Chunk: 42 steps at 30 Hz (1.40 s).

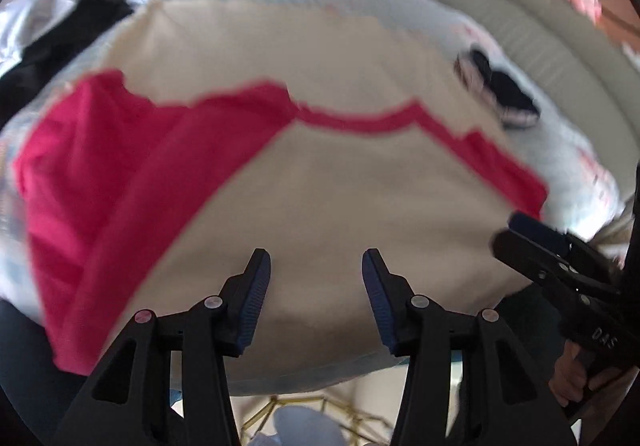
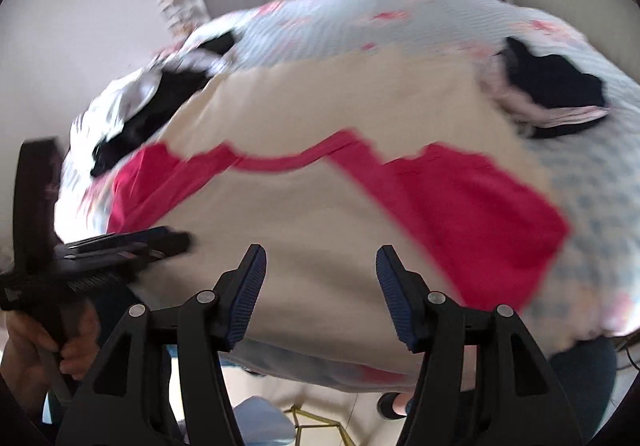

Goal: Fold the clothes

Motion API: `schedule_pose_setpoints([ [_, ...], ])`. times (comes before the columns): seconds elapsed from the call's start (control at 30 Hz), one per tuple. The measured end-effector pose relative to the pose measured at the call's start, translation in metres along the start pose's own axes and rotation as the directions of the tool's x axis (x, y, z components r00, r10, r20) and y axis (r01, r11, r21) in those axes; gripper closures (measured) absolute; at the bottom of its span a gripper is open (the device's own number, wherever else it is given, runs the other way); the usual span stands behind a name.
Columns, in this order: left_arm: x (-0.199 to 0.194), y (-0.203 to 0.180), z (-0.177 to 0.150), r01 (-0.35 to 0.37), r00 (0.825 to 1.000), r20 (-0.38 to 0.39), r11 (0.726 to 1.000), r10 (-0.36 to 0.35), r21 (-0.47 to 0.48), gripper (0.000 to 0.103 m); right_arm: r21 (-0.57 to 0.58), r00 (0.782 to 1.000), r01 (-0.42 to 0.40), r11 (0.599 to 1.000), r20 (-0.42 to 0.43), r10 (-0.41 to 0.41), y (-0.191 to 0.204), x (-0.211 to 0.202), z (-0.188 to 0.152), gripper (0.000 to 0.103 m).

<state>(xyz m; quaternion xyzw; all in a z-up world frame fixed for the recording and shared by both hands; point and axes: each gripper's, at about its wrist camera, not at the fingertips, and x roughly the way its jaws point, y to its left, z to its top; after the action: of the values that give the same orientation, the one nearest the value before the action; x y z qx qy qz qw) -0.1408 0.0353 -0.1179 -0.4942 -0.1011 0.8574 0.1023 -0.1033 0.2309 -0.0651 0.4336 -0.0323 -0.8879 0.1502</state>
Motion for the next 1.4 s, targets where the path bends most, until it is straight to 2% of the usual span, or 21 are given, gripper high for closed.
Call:
schedule_pose_setpoints([
  [0.07,0.004,-0.001,-0.007,-0.023,1.000,0.003,1.000,0.023,0.018,0.052,0.011,0.999,-0.004,1.000,-0.045,0.004,0.004,0.022,-0.008,0.044],
  [0.13,-0.005,0.012,-0.012,-0.021,1.000,0.016,1.000,0.021,-0.017,0.052,0.028,0.996,0.014,1.000,-0.091,-0.011,-0.001,0.039,-0.022,0.044],
  [0.17,-0.009,0.018,-0.014,-0.020,1.000,0.023,0.999,0.021,-0.035,0.053,0.036,0.995,0.012,0.999,-0.096,-0.009,-0.006,0.041,-0.027,0.049],
  [0.23,-0.018,0.032,-0.019,-0.015,0.999,0.036,0.997,0.018,-0.073,0.058,0.088,0.996,-0.021,0.996,-0.083,0.029,-0.024,0.033,-0.033,0.058],
  [0.33,-0.033,0.061,-0.023,0.028,0.998,0.060,0.982,-0.017,-0.185,0.061,0.175,0.997,-0.023,0.984,-0.063,0.034,-0.049,0.022,-0.034,0.060],
  [0.43,-0.053,0.062,-0.020,-0.016,1.000,0.010,0.980,0.018,-0.196,0.058,0.234,0.999,-0.006,0.972,-0.044,0.017,-0.066,0.009,-0.032,0.061],
  [0.47,-0.069,0.058,-0.018,-0.016,0.999,0.037,0.985,0.022,-0.170,0.055,0.234,0.999,0.010,0.972,-0.036,-0.001,-0.065,0.004,-0.032,0.061],
  [0.53,-0.084,0.055,-0.018,0.011,0.996,0.089,0.991,0.001,-0.132,0.042,0.216,1.000,0.029,0.976,-0.013,-0.027,-0.061,-0.006,-0.033,0.051],
  [0.57,-0.088,0.055,-0.018,0.022,0.994,0.108,0.993,-0.010,-0.116,0.041,0.199,1.000,0.030,0.980,-0.008,-0.029,-0.058,-0.008,-0.034,0.044],
  [0.6,-0.082,0.060,-0.019,0.005,0.996,0.091,0.993,0.006,-0.120,0.041,0.187,0.999,0.037,0.982,-0.016,-0.035,-0.058,-0.006,-0.036,0.043],
  [0.63,-0.071,0.067,-0.020,-0.046,0.998,0.041,0.989,0.052,-0.143,0.042,0.179,0.999,0.044,0.983,-0.026,-0.040,-0.058,-0.004,-0.038,0.043],
  [0.7,-0.053,0.076,-0.023,-0.105,0.994,-0.031,0.979,0.101,-0.175,0.047,0.213,0.998,0.048,0.976,-0.057,-0.037,-0.066,0.004,-0.039,0.050],
  [0.77,-0.056,0.085,-0.026,-0.099,0.995,-0.028,0.973,0.096,-0.207,0.047,0.250,0.999,0.020,0.968,-0.041,-0.010,-0.074,-0.001,-0.038,0.052],
  [0.8,-0.062,0.085,-0.023,-0.100,0.995,-0.012,0.974,0.099,-0.205,0.047,0.260,1.000,0.001,0.966,-0.013,0.002,-0.077,-0.007,-0.036,0.049],
  [0.87,-0.072,0.086,-0.016,-0.101,0.994,0.021,0.975,0.107,-0.197,0.044,0.247,0.998,0.019,0.969,0.052,-0.033,-0.080,-0.025,-0.031,0.035],
  [0.93,-0.080,0.082,-0.005,-0.103,0.991,0.066,0.984,0.114,-0.146,0.044,0.223,0.995,0.042,0.974,0.078,-0.061,-0.083,-0.033,-0.022,0.034],
  [1.03,-0.083,0.075,0.017,-0.073,0.990,0.118,0.993,0.084,-0.094,0.043,0.195,0.996,0.043,0.980,0.073,-0.058,-0.084,-0.027,-0.005,0.034],
  [1.1,-0.075,0.069,0.032,-0.081,0.987,0.135,0.995,0.087,-0.055,0.041,0.157,0.997,0.041,0.987,0.061,-0.051,-0.077,-0.018,0.007,0.034],
  [1.17,-0.058,0.064,0.045,-0.102,0.987,0.121,0.994,0.106,-0.033,0.040,0.121,0.998,0.040,0.992,0.051,-0.047,-0.070,-0.009,0.018,0.034],
  [1.23,-0.044,0.064,0.051,-0.090,0.992,0.085,0.996,0.091,-0.018,0.040,0.087,0.999,0.035,0.996,0.028,-0.037,-0.063,0.007,0.027,0.033],
  [1.4,-0.002,0.063,0.049,-0.067,0.998,-0.008,0.998,0.067,-0.007,0.040,0.034,0.998,0.008,0.999,-0.062,-0.006,-0.048,0.046,0.038,0.033],
])
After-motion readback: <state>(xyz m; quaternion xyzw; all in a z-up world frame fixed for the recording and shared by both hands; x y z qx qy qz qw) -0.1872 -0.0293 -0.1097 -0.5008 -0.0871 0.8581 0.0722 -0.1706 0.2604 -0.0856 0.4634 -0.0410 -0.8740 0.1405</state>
